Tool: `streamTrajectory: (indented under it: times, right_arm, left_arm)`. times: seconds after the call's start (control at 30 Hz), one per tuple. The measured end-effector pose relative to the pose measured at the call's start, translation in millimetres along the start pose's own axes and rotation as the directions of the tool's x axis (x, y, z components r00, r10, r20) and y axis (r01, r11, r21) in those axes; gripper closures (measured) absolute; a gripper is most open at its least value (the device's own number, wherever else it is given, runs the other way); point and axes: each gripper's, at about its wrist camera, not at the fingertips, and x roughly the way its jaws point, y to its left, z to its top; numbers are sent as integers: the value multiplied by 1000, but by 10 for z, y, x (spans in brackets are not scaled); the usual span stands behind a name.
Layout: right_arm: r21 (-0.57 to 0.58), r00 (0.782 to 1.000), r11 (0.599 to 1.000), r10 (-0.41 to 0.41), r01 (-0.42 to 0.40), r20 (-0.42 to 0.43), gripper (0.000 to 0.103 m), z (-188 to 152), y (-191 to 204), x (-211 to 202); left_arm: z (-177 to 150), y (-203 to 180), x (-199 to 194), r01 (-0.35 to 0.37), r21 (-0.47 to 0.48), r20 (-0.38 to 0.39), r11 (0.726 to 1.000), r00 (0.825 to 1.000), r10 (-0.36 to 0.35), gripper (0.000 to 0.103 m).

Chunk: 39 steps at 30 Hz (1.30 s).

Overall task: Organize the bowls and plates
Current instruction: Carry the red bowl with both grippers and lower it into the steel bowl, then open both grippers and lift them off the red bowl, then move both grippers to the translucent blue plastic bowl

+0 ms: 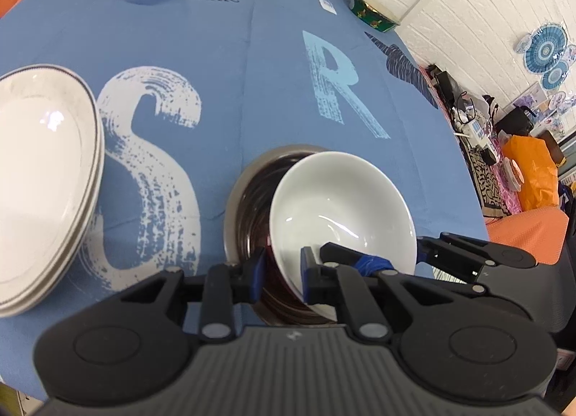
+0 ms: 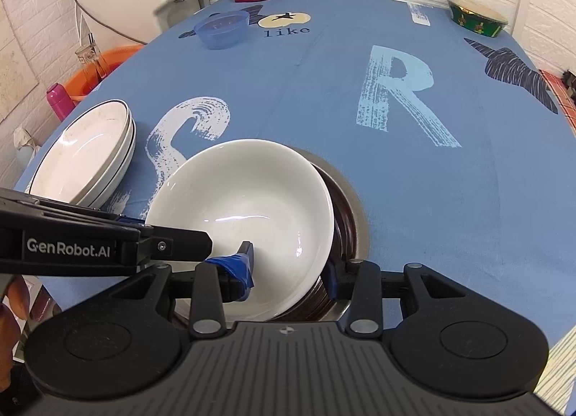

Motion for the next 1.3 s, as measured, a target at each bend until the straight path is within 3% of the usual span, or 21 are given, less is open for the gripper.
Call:
streamTrajectory:
  times: [0.07,0.1,0.13,0.2,0.4,0.67,0.93,1.13,1.23,1.3]
  right_arm:
    - [23,1000,1000,4,-4,2,79,4,-25,-8]
    - [29,1000,1000,-2,2,5,79,9,-35,-17]
    - [34,1000,999,-9,9,12,78,16,-40,-32]
    - [68,999,998,-5,2,33,78,28,-80,-69]
    - [89,993,996,-29,18,118,75,56,-117,-244]
    - [267,970,958,40,-105,238,72,-196,-420,-375]
    - [318,978,943,35,-101,207,71,-315,-524,-454]
    - [449,973,888,-10,-97,230,70,-214,-613,-628]
    - [473,960,870,0,-138,280,69,-210,-583,-684]
    - [513,934,837,-3,-193,357,68,-298,-537,-724]
  left_arm:
    - [26,19,-3,8,0,-3,1000,1000,-8,89]
    - [43,32,-2,15,-7,-5,1000,1000,-15,81]
    - [59,48,-13,39,-14,-4,999,999,-39,56]
    - [82,48,-73,70,-10,14,997,997,-70,46]
    - [127,8,-247,77,30,50,997,996,-79,43]
    - [110,323,-468,45,20,88,999,995,-47,42]
    - [260,924,-800,-65,20,123,998,990,62,41]
    - [504,1399,-1049,-127,-52,179,991,975,135,41]
    - [633,1574,-1097,-112,-111,205,987,970,133,41]
    - [678,1655,-1113,-91,-131,227,987,967,119,40]
